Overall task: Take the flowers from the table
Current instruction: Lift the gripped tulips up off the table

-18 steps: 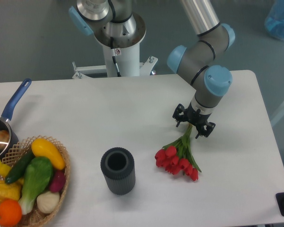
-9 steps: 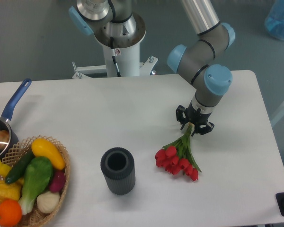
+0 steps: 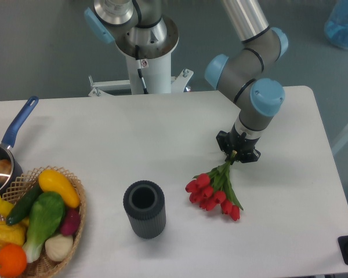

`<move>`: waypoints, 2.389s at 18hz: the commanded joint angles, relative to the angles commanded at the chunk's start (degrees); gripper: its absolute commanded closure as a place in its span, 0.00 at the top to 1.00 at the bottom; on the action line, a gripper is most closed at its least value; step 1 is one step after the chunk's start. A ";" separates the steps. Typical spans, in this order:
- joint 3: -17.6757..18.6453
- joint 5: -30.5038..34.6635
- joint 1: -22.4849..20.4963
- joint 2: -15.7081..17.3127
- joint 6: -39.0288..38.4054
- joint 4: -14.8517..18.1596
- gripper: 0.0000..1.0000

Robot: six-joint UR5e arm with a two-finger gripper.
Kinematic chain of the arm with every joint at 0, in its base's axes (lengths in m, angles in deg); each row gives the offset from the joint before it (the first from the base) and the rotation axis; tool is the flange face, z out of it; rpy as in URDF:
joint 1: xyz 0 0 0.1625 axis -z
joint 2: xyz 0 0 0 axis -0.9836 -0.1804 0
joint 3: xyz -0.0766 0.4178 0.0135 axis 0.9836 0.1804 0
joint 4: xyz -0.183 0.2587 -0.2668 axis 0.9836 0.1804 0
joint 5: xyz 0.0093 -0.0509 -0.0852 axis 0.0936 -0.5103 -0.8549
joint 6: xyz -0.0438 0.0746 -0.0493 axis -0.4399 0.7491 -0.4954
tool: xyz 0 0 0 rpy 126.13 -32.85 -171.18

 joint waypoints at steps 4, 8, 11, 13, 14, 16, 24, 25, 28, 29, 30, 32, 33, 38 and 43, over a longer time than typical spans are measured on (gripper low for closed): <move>-1.23 -0.35 0.00 0.35 -0.18 0.00 0.17; -3.42 -1.49 -0.35 1.49 -2.62 0.35 0.17; -5.53 -6.57 -0.44 2.89 -6.50 0.35 0.17; -6.50 -8.69 -0.88 4.04 -6.86 0.35 0.17; -7.03 -9.40 -1.14 4.57 -7.38 0.35 0.17; -9.31 -12.03 -1.32 5.36 -10.62 0.35 0.17; -17.84 -26.87 -4.48 5.63 -17.31 -1.31 0.17; -18.37 -29.42 -5.35 5.63 -17.84 -1.58 0.17; -18.72 -34.97 -7.73 6.06 -17.93 -1.67 0.17; -18.72 -35.33 -8.34 6.15 -17.93 -1.76 0.17; -18.81 -35.42 -8.61 6.24 -17.93 -1.67 0.17; -18.90 -36.29 -8.79 6.50 -17.93 -1.76 0.17; -18.90 -36.47 -8.88 6.50 -17.93 -1.76 0.17; -18.90 -36.56 -9.05 6.77 -17.93 -1.76 0.17; -18.90 -36.74 -9.32 6.86 -17.93 -1.76 0.17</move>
